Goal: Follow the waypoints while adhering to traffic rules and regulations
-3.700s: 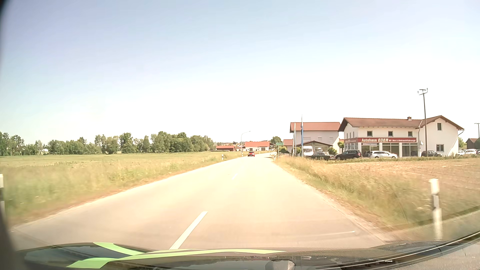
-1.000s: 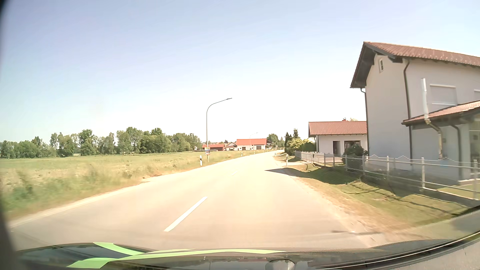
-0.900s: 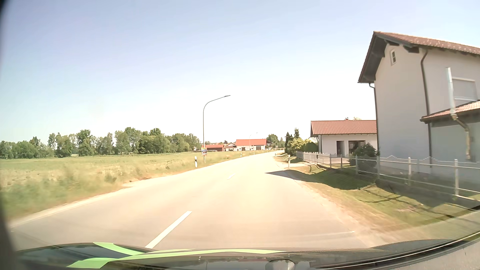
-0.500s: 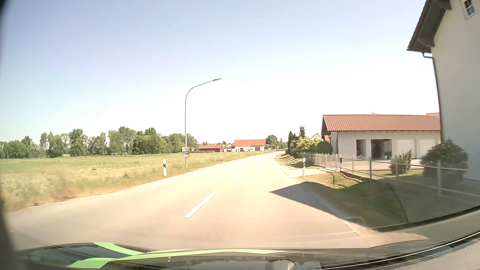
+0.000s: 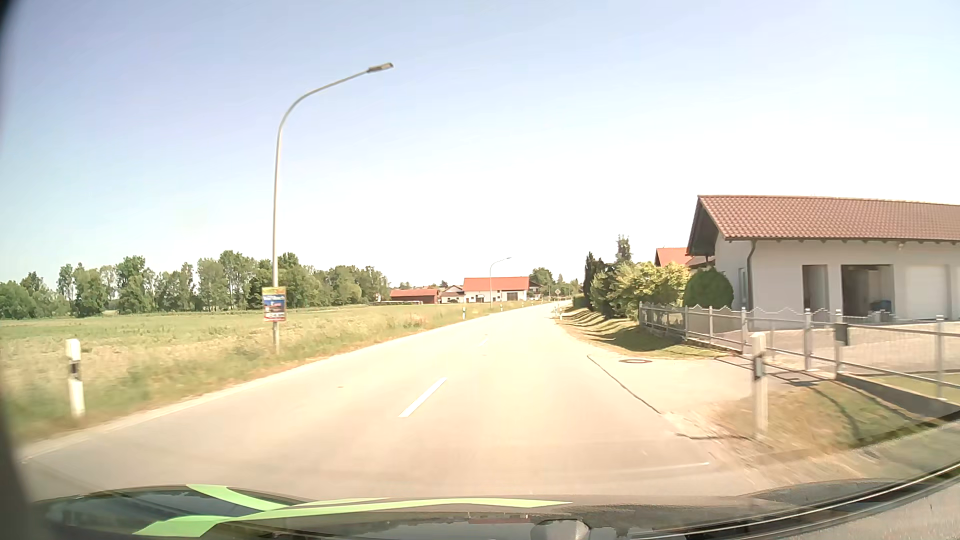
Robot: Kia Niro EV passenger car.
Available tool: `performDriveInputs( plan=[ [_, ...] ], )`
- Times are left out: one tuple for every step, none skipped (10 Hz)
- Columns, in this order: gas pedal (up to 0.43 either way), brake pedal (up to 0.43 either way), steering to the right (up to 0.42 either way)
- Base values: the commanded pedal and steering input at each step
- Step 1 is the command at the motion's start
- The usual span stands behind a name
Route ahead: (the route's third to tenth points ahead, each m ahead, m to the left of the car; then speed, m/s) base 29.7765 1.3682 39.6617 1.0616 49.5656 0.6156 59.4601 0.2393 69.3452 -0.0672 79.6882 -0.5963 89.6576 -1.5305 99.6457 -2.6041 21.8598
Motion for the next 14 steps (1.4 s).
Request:
performDriveInputs(
  plan=[
    [0.189, 0.000, 0.003],
    [0.177, 0.000, 0.003],
    [0.157, 0.000, 0.004],
    [0.138, 0.000, 0.004],
    [0.138, 0.000, 0.004],
    [0.138, 0.000, 0.003],
    [0.138, 0.000, 0.004],
    [0.150, 0.000, 0.004],
    [0.189, 0.000, 0.004],
    [0.209, 0.000, 0.004],
    [0.228, 0.000, 0.004],
    [0.228, 0.000, 0.003],
    [0.240, 0.000, 0.003],
    [0.248, 0.000, 0.004]
  ],
)
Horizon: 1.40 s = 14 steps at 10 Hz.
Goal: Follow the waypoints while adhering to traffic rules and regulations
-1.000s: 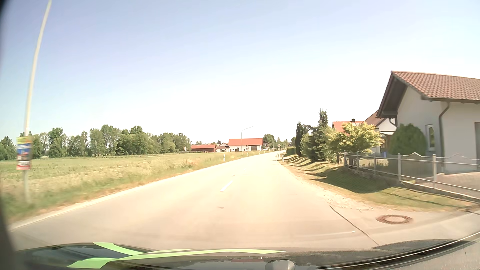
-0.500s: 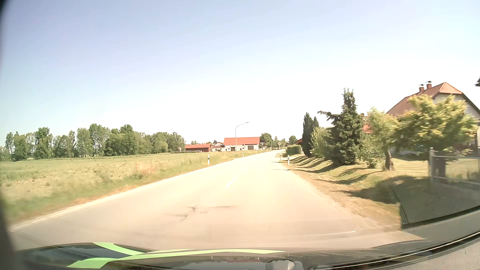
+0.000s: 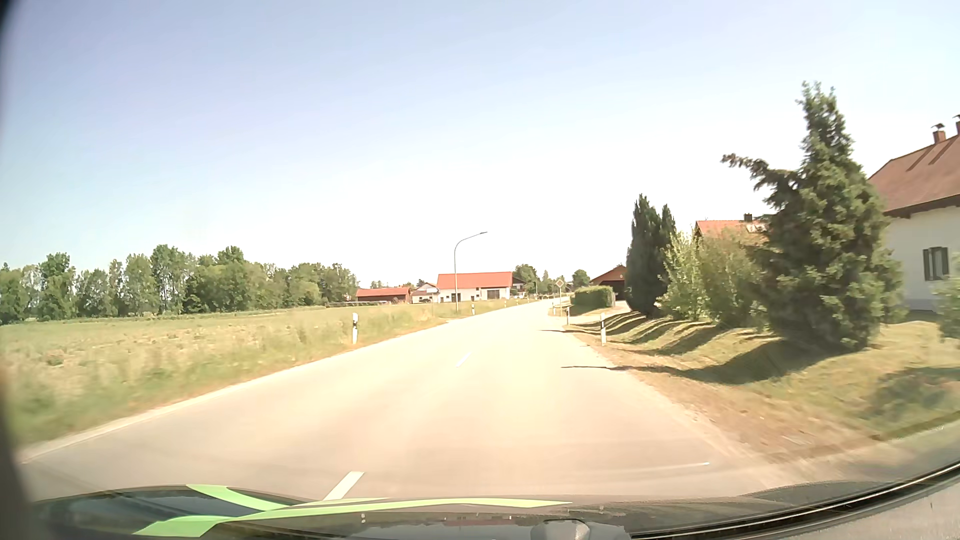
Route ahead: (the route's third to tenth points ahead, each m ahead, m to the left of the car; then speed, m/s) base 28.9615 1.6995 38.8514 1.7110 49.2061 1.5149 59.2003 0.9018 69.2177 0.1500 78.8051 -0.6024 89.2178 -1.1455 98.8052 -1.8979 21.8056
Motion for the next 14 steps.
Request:
performDriveInputs(
  plan=[
    [0.240, 0.000, 0.004],
    [0.228, 0.000, 0.003],
    [0.197, 0.000, 0.003],
    [0.177, 0.000, 0.003],
    [0.169, 0.000, 0.002],
    [0.169, 0.000, 0.003],
    [0.177, 0.000, 0.003],
    [0.189, 0.000, 0.002],
    [0.189, 0.000, 0.002],
    [0.189, 0.000, 0.001],
    [0.197, 0.000, 0.001],
    [0.209, 0.000, 0.001],
    [0.209, 0.000, 0.001],
    [0.220, 0.000, 0.002]
  ],
)
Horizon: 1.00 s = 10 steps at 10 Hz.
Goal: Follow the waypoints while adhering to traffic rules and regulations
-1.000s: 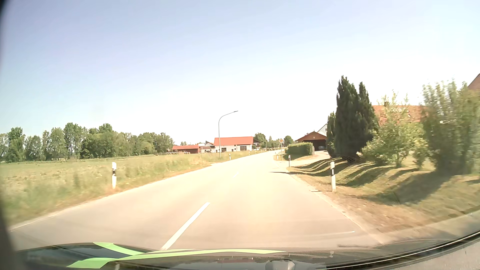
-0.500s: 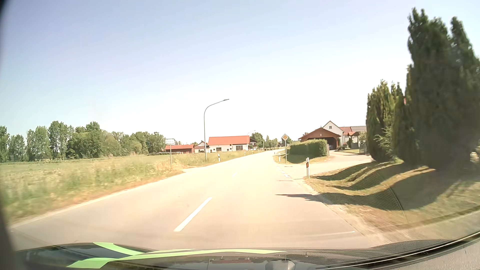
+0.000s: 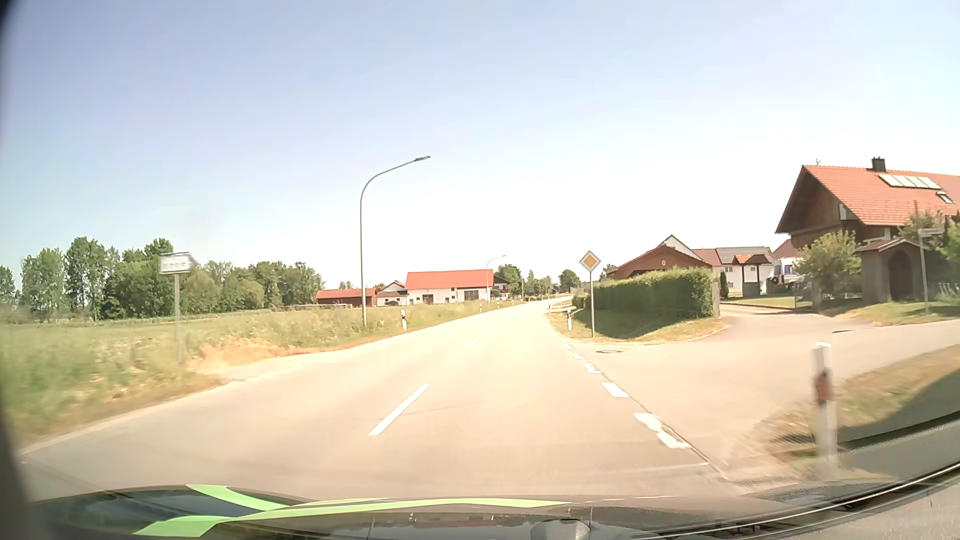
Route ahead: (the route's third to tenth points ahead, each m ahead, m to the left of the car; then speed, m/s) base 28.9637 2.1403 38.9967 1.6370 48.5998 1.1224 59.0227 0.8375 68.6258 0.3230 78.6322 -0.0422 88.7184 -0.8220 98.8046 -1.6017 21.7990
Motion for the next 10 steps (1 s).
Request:
performDriveInputs(
  plan=[
    [0.228, 0.000, 0.002],
    [0.228, 0.000, 0.001],
    [0.228, 0.000, 0.001],
    [0.228, 0.000, 0.001],
    [0.209, 0.000, 0.001],
    [0.177, 0.000, 0.001],
    [0.169, 0.000, 0.001],
    [0.157, 0.000, 0.001],
    [0.157, 0.000, 0.001],
    [0.157, 0.000, 0.001]
  ],
)
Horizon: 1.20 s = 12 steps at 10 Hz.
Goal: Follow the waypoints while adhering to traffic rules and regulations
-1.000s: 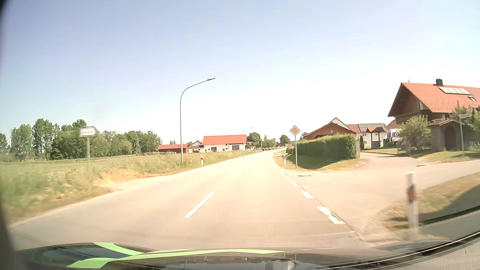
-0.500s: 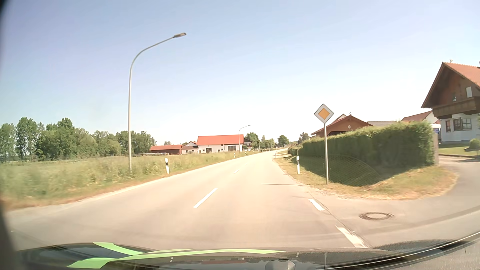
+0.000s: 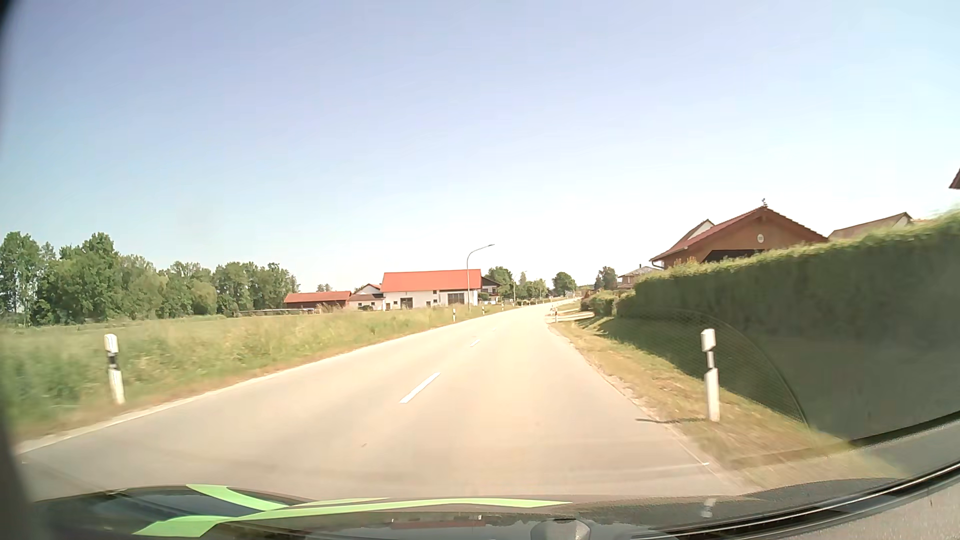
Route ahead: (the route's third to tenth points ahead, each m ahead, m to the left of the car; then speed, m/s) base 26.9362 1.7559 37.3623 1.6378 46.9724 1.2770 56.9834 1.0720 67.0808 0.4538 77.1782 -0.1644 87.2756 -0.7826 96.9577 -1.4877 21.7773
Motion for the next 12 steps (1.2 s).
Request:
performDriveInputs(
  plan=[
    [0.157, 0.000, 0.001],
    [0.157, 0.000, 0.001],
    [0.150, 0.000, 0.002],
    [0.130, 0.000, 0.002],
    [0.110, 0.000, 0.002],
    [0.098, 0.000, 0.002],
    [0.098, 0.000, 0.002],
    [0.110, 0.000, 0.002],
    [0.138, 0.000, 0.002],
    [0.157, 0.000, 0.002],
    [0.169, 0.000, 0.002],
    [0.169, 0.000, 0.002]
  ],
)
